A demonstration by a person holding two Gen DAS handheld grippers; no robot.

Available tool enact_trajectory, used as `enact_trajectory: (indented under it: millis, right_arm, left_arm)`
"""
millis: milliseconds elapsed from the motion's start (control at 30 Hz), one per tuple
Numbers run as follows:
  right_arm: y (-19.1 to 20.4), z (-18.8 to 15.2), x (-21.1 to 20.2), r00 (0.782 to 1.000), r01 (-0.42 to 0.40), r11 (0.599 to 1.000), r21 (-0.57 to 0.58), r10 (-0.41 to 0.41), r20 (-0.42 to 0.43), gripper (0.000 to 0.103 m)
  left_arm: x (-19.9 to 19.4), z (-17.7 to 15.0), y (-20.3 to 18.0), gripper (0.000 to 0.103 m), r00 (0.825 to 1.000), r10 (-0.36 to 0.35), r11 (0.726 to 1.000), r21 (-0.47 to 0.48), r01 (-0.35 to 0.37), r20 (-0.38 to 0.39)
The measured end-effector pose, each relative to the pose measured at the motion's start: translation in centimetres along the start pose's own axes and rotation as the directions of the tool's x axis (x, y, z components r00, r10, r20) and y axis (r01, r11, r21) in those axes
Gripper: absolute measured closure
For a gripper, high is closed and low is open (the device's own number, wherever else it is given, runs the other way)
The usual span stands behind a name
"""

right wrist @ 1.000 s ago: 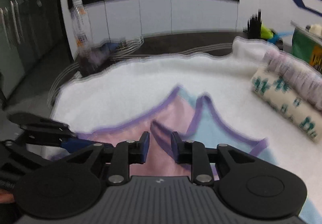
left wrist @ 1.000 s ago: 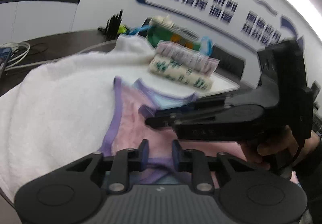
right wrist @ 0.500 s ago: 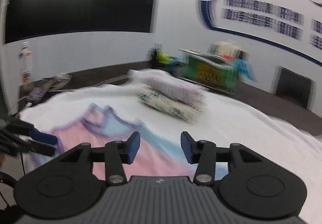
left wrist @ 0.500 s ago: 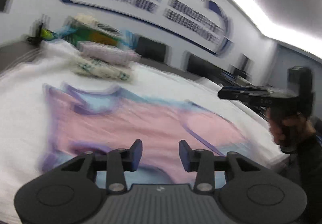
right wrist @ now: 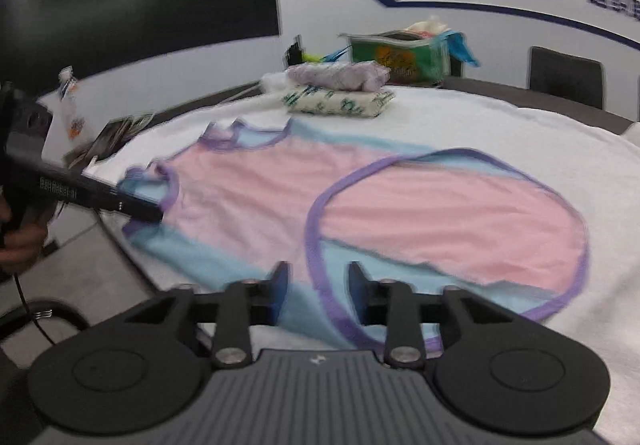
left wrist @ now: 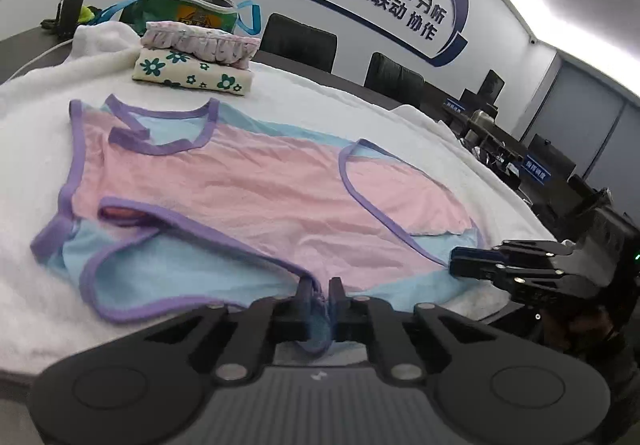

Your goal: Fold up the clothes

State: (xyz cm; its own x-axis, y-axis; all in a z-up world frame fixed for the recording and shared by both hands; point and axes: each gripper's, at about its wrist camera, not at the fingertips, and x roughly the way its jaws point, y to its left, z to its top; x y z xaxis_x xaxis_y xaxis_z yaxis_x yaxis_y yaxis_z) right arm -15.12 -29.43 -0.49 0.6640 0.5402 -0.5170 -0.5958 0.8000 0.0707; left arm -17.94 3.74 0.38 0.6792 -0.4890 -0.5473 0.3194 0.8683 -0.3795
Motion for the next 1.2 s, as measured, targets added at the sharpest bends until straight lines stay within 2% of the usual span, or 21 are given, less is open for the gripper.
enact_trajectory:
  millis: [67, 167, 367, 533, 600, 633, 667, 767, 833, 933, 1000, 1033, 1067, 1100, 1133, 1167, 1200]
  right_arm:
    - [0.0, -0.4, 0.1, 1.0, -0.01, 1.0, -0.008, 0.01, 0.012, 0.093]
    - [-0.3, -0.9, -0.3, 1.0, -0.006, 1.0, -0.005, 0.006, 0.025, 0.102]
    - [-0.2, -0.9, -0.7, 0.999, 0.025, 0.999, -0.028, -0.024, 0.03, 0.103]
    - [-0.6, -0.9, -1.2, 0.996, 0.083, 0.996, -0.032, -0.083, 0.022, 0.102]
    - [-0.9, -0.8, -1.5, 0.995, 0.091, 0.996, -0.015, -0.091, 0.031, 0.1]
    - [-1.0, -0.8, -1.7, 0.995, 0.095, 0.995, -0.007, -0.095, 0.036, 0.1]
    - [-1.0, -0.7, -1.9, 0.994, 0.099, 0.995, -0.001, -0.098, 0.047, 0.1]
    - [-0.2, -0.2, -2.2, 0.992, 0.068, 0.998, -0.015, -0.066, 0.105, 0.099]
    - [0.4, 0.2, -1.6, 0.992, 0.035, 0.999, -0.023, -0.032, 0.121, 0.099]
    - [1.2, 0.4, -0.1, 0.996, 0.02, 0.999, -0.05, -0.015, 0.084, 0.098]
    - [1.0, 0.2, 0.2, 0.998, 0.035, 0.998, -0.048, -0.033, 0.05, 0.098]
    - [0.9, 0.1, 0.4, 0.999, 0.043, 0.998, -0.047, -0.041, 0.033, 0.096]
    - [0.8, 0.0, 0.6, 0.999, 0.05, 0.998, -0.046, -0.05, 0.016, 0.087]
    - [0.6, 0.4, 0.6, 0.998, 0.058, 0.998, -0.04, -0.057, 0.017, 0.073]
    - [0.3, 1.1, 0.3, 0.997, 0.065, 0.998, -0.027, -0.064, 0.039, 0.067]
    - [-0.2, 1.9, 0.2, 0.995, 0.075, 0.997, -0.014, -0.074, 0.064, 0.061]
    - [-0.8, 3.2, 0.4, 0.992, 0.091, 0.996, 0.009, -0.092, 0.09, 0.061]
  left_arm:
    - [-0.3, -0.3, -0.2, 0.099, 1.0, 0.008, 1.0, -0.008, -0.007, 0.011]
    - [-1.0, -0.5, -0.1, 0.1, 0.999, -0.014, 0.999, -0.035, 0.015, 0.036]
    - [-1.0, -1.0, 0.8, 0.1, 0.999, 0.029, 0.998, -0.05, -0.028, 0.017]
    - [-1.2, -1.2, 1.5, 0.099, 1.0, 0.002, 0.999, -0.048, -0.002, 0.01]
    - [-1.8, -0.9, 1.6, 0.087, 0.999, -0.034, 0.999, -0.032, 0.034, 0.01]
    - [-2.1, -0.7, 1.6, 0.073, 0.999, -0.051, 0.999, -0.015, 0.051, 0.016]
    - [-2.5, -0.4, 1.3, 0.064, 0.997, -0.066, 0.998, 0.016, 0.066, 0.033]
    - [-3.7, 0.4, 0.4, 0.063, 0.99, -0.116, 0.988, 0.111, 0.107, 0.078]
    - [-3.6, 0.8, -0.4, 0.062, 0.988, -0.12, 0.98, 0.171, 0.102, 0.094]
    - [-1.9, 1.3, -0.6, 0.059, 0.992, -0.118, 0.978, 0.175, 0.11, 0.034]
    - [-1.1, 1.8, 0.1, 0.061, 0.997, -0.078, 0.984, 0.156, 0.079, -0.017]
    - [-1.0, 2.4, 0.6, 0.061, 0.998, -0.062, 0.988, 0.137, 0.065, -0.028]
    - [-1.1, 3.9, 1.4, 0.06, 0.999, -0.048, 0.994, 0.093, 0.049, -0.017]
    - [-1.2, 5.7, 2.3, 0.059, 1.0, -0.025, 0.999, 0.033, 0.025, -0.004]
    - [-1.1, 7.8, 3.0, 0.058, 1.0, 0.001, 1.0, -0.025, -0.001, 0.004]
    - [-0.4, 10.1, 3.6, 0.056, 1.0, 0.025, 0.997, -0.067, -0.024, 0.001]
    - [0.7, 12.3, 4.1, 0.056, 1.0, 0.03, 0.996, -0.081, -0.031, -0.006]
